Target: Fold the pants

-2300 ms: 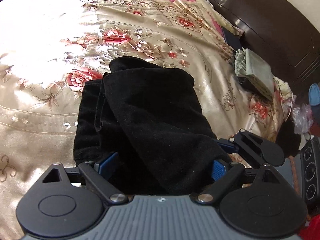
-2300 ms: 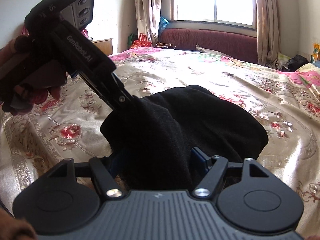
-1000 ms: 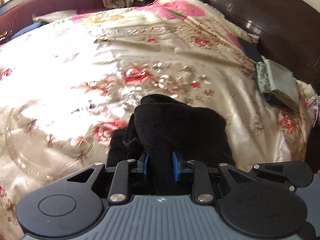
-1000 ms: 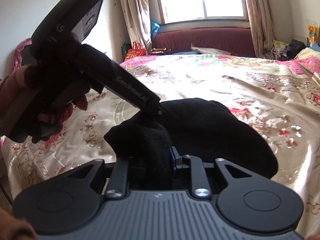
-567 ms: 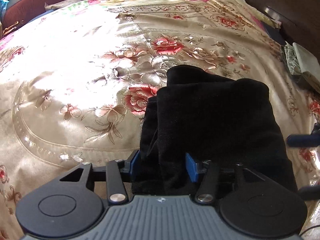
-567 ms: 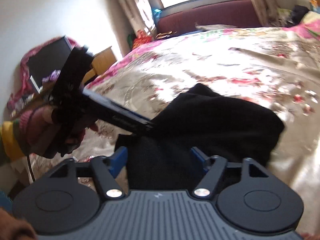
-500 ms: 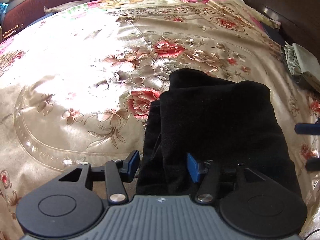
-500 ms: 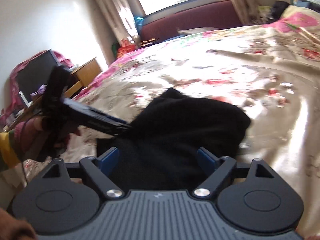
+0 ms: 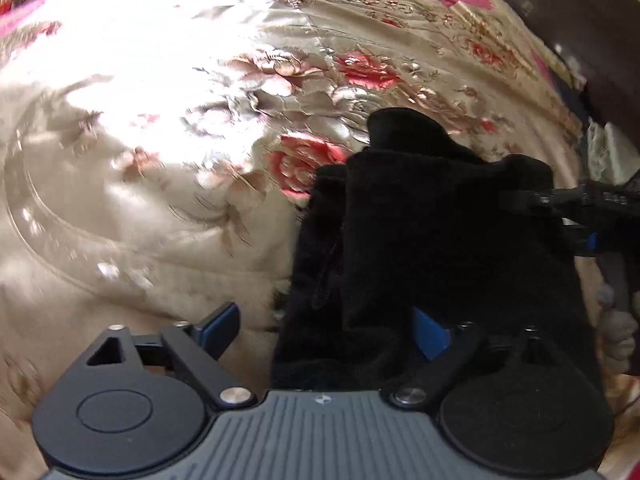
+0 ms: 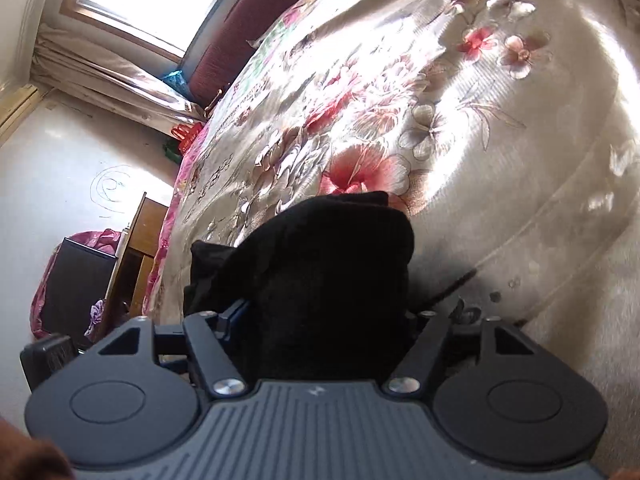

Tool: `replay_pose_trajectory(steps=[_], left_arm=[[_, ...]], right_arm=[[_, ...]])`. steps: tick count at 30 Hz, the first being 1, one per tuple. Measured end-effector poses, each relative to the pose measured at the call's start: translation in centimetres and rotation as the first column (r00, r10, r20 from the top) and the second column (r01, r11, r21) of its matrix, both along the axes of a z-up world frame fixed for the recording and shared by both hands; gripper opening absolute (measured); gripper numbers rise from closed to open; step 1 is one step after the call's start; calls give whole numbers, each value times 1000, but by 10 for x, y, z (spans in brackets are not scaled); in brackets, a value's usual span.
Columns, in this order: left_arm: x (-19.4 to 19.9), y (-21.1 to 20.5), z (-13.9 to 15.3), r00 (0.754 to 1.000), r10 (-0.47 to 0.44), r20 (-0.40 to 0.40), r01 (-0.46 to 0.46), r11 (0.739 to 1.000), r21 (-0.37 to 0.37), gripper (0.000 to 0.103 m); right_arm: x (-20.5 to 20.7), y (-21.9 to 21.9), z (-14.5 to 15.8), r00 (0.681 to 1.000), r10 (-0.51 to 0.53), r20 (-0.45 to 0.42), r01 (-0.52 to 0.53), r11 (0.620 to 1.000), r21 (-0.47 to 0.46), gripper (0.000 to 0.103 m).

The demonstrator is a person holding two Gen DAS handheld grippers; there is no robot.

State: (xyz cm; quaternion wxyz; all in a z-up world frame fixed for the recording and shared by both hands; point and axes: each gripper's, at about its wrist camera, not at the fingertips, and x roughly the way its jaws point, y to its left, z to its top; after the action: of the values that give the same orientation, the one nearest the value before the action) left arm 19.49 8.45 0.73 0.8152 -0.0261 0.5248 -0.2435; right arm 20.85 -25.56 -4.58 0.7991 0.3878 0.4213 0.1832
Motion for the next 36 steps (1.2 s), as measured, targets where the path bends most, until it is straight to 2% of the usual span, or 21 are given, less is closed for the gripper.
replay_pose_trajectory(steps=[1, 3, 4, 7, 10, 11, 13, 16, 17, 20, 21, 22, 24, 26, 27, 29, 31, 33, 34, 35, 36], left_arm=[[-9, -5, 1, 1000, 0, -17, 0, 999, -33, 86], [-31, -26, 5, 1000, -12, 25, 12, 1000, 3, 86], [-39, -34, 6, 1000, -3, 24, 3, 1000, -7, 86], [-53, -47, 3, 998, 56, -27, -59, 992, -115, 84], [-59, -52, 5, 989, 146, -7, -146, 981, -128, 84], [-59, -50, 5, 986, 168, -7, -168, 976, -136, 84], [-62, -39, 5, 982, 189, -23, -190, 965, -180, 85], [-72, -22, 10, 980, 200, -1, -196, 959, -205, 87], [-74, -16, 12, 978, 208, 12, -201, 957, -208, 87], [-78, -1, 18, 972, 230, 42, -216, 952, -219, 87], [-78, 1, 19, 970, 235, 54, -219, 953, -207, 87], [-78, 2, 23, 969, 239, 69, -221, 955, -196, 87], [-70, -4, 29, 967, 225, 119, -202, 962, -181, 87], [-69, -6, 40, 968, 190, 163, -164, 974, -159, 87], [-69, -8, 45, 970, 165, 178, -137, 978, -159, 87], [-69, -11, 50, 977, 117, 178, -86, 981, -173, 88], [-63, -19, 49, 983, 88, 160, -60, 983, -175, 88], [-55, -30, 41, 987, 65, 145, -43, 988, -148, 88], [-49, -35, 37, 989, 65, 134, -48, 991, -128, 88], [-44, -39, 33, 990, 66, 121, -53, 993, -110, 87], [-40, -41, 30, 991, 62, 118, -50, 994, -100, 80]], right_arm=[[3, -3, 5, 1000, 31, -3, -31, 999, -23, 50], [11, -2, 14, 996, 93, 4, -92, 988, -121, 49], [20, 1, 17, 993, 122, 5, -119, 975, -188, 49], [55, 8, 23, 988, 155, -6, -151, 952, -266, 49], [67, 15, 27, 986, 169, -3, -160, 927, -338, 52], [61, 15, 32, 986, 164, 15, -148, 921, -361, 55], [34, 5, 51, 984, 135, 115, -76, 907, -415, 59], [-27, -9, 85, 958, 131, 256, 11, 874, -486, 65], [-45, -7, 93, 949, 152, 277, 6, 868, -496, 69], [-90, 22, 107, 916, 273, 294, -95, 859, -503, 69], [-101, 40, 109, 893, 335, 299, -143, 843, -519, 70], [-111, 65, 108, 854, 417, 311, -190, 808, -558, 72], [-135, 101, 104, 782, 531, 326, -193, 704, -683, 75], [-163, 133, 94, 690, 651, 317, -126, 539, -833, 77], [-175, 145, 88, 646, 698, 309, -91, 473, -876, 78], [-184, 157, 78, 607, 742, 284, -99, 426, -899, 80], [-183, 167, 68, 606, 750, 265, -74, 385, -920, 80], [-174, 172, 57, 632, 733, 251, -36, 352, -936, 80], [-167, 170, 54, 652, 719, 241, -53, 360, -931, 78], [-159, 167, 54, 678, 700, 226, -92, 386, -918, 66], [-149, 157, 58, 718, 662, 216, -156, 455, -877, 54]])
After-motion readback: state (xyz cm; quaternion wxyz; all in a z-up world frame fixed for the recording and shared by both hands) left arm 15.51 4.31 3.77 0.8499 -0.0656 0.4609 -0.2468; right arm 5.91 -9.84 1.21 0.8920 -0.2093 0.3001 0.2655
